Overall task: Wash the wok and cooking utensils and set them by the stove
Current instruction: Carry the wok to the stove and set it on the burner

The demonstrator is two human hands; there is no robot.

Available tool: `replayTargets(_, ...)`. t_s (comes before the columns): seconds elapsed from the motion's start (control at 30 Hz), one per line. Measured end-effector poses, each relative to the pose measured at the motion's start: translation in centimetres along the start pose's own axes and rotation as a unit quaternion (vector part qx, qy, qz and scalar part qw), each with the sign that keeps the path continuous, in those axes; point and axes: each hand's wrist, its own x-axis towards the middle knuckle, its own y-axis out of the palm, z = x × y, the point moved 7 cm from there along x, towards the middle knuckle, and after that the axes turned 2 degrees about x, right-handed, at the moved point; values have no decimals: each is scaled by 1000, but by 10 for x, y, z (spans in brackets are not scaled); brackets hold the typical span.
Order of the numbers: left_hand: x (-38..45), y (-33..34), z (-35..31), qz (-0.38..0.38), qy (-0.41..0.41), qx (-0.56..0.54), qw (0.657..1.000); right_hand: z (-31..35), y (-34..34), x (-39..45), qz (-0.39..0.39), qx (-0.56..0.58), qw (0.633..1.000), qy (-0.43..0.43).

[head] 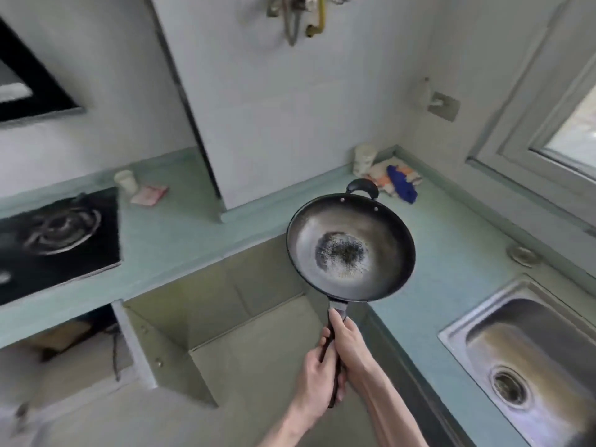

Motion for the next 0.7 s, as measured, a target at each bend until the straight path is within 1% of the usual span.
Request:
replayTargets(0.17,-11,-71,9,-56,-13,-61,996,-5,87,-1,70,-44,996,16)
replayTargets(0.4,-28,-147,17,-141,-10,-138,980,-16,180,-8,146,-96,984,40)
replayTargets(0.57,-48,-203,19,-204,3,-159,966,-34,244,-11,196,-147,968,54)
replayTargets(0.7,-58,-241,19,-249,10,-182,951,-35,292,-19,248,-204,946,53)
